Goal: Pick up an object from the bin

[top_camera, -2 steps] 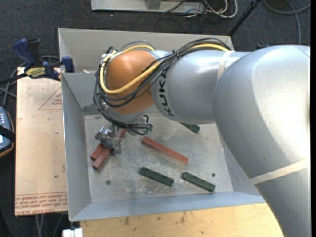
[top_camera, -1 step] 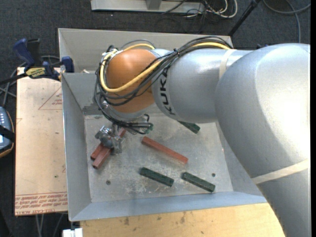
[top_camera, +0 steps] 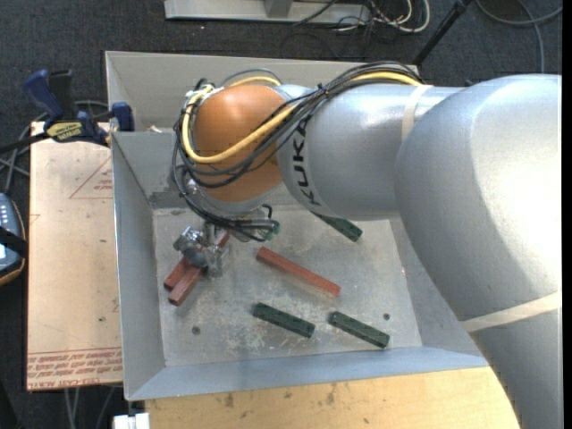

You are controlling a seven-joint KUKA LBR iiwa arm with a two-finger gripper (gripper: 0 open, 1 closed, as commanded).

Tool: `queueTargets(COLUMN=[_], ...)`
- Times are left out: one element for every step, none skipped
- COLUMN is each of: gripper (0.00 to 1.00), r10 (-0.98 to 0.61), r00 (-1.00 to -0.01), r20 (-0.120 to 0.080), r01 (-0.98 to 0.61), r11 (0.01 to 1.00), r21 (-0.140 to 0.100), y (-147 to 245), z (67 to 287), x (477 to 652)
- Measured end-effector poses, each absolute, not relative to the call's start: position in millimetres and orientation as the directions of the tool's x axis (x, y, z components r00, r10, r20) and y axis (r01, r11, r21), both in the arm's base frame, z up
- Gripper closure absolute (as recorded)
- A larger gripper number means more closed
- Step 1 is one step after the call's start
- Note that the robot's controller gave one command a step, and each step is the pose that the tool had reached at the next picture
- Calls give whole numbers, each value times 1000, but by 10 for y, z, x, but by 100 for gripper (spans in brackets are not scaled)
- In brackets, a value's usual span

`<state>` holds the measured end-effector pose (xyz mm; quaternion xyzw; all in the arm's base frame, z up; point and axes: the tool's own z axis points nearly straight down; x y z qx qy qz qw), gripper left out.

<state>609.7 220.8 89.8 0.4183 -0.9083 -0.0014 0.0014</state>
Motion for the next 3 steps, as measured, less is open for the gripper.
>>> queueTargets(gripper=[100, 100, 100], r10=[-760, -759, -759], r00=[-650, -651, -651], r20=[3, -5, -8], r01=[-760, -759, -759], r11=[650, 651, 651], r21=[4, -1, -2], y=[2209, 2217, 2220], z=[1115, 1284, 1354], x=[6090, 6111, 6118])
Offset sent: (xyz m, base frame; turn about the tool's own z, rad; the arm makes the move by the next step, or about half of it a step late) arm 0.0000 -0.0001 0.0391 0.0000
